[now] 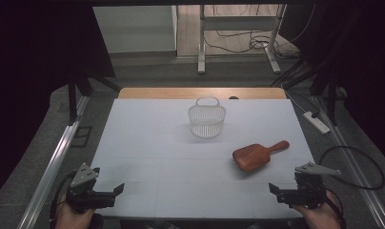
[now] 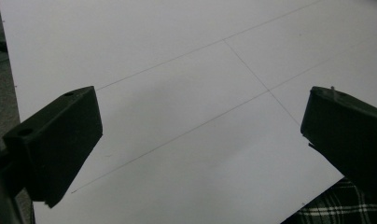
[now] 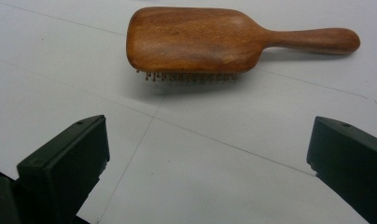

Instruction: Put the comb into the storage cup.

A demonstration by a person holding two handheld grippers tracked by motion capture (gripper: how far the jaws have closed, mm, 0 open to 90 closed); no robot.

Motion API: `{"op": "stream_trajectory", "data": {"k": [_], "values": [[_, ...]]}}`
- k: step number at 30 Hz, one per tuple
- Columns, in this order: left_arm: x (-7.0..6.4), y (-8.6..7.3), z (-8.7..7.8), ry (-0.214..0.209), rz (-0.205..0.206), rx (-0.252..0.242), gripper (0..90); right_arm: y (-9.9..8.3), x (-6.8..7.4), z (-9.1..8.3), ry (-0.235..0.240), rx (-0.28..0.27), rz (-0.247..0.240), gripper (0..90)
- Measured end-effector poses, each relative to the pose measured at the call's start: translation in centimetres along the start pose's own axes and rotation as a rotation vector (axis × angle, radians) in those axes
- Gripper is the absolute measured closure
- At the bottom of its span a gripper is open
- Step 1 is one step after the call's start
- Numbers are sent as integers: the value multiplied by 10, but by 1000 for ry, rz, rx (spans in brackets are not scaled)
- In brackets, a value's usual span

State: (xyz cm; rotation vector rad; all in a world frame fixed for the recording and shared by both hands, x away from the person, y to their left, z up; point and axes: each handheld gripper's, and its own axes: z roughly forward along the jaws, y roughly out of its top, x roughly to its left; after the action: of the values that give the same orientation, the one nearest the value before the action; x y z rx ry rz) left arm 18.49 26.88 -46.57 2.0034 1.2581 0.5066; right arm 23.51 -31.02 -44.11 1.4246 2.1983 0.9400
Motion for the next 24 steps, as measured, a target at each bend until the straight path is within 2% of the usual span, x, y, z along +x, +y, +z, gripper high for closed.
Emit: {"op": "stream_trajectory", "data": {"k": [7,12,24], "values": [[0,0,1,-25,11,7,0,0,0,0,6,2,-5,0],[-1,0,2,-29,26,14,0,0,1,1,10,10,-16,0],[0,0,2,-40,25,6,1,1,3,1,17,14,-36,0]]}}
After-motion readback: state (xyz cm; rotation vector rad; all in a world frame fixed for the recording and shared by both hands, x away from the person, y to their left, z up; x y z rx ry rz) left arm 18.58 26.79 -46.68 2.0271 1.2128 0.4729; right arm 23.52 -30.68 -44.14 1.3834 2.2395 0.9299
